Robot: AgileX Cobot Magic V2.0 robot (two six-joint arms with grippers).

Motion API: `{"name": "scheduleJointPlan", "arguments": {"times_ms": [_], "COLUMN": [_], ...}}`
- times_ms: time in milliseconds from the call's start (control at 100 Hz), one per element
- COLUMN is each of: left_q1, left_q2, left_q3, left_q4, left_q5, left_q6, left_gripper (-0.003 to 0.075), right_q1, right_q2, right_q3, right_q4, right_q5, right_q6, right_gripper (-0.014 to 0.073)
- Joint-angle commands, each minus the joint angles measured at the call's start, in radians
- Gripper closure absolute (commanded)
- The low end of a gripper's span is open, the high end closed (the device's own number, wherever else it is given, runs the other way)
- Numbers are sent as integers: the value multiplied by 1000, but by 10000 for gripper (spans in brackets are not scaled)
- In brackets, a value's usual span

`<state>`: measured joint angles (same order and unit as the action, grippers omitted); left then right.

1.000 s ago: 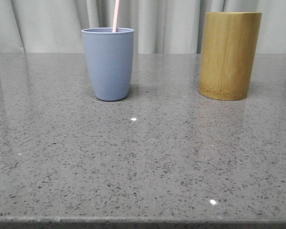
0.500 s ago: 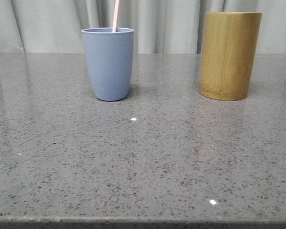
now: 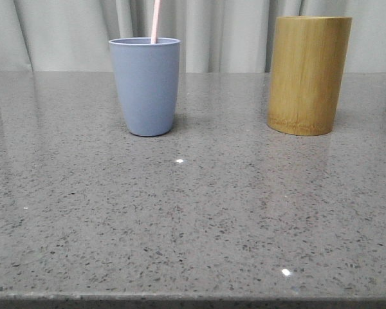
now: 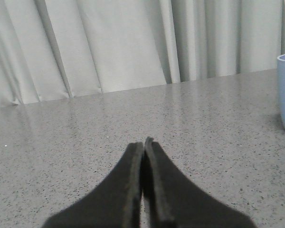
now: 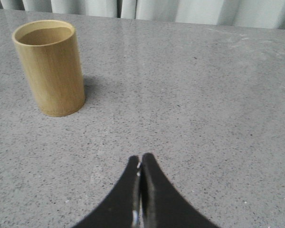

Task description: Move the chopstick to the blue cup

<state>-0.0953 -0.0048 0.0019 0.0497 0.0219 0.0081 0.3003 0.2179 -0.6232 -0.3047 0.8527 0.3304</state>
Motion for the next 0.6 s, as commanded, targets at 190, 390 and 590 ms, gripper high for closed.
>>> {"name": "scheduleJointPlan", "arguments": {"times_ms": [190, 390, 590], "left_q1": [4, 4, 4], "left_q2": [-33, -33, -33], "left_q3": [10, 10, 10], "left_q4": [-1, -1, -1], "left_q5": [-88, -88, -88], "left_q6": [-8, -8, -8], "left_gripper": [739, 739, 739], "right_q1": [-77, -141, -234], "right_q2": [-185, -247, -248], "right_q3": [175, 321, 441], "right_q4": [20, 144, 242], "right_q5": [-299, -480, -655], "right_q6": [-73, -217, -221], "right_gripper": [661, 661, 661]}}
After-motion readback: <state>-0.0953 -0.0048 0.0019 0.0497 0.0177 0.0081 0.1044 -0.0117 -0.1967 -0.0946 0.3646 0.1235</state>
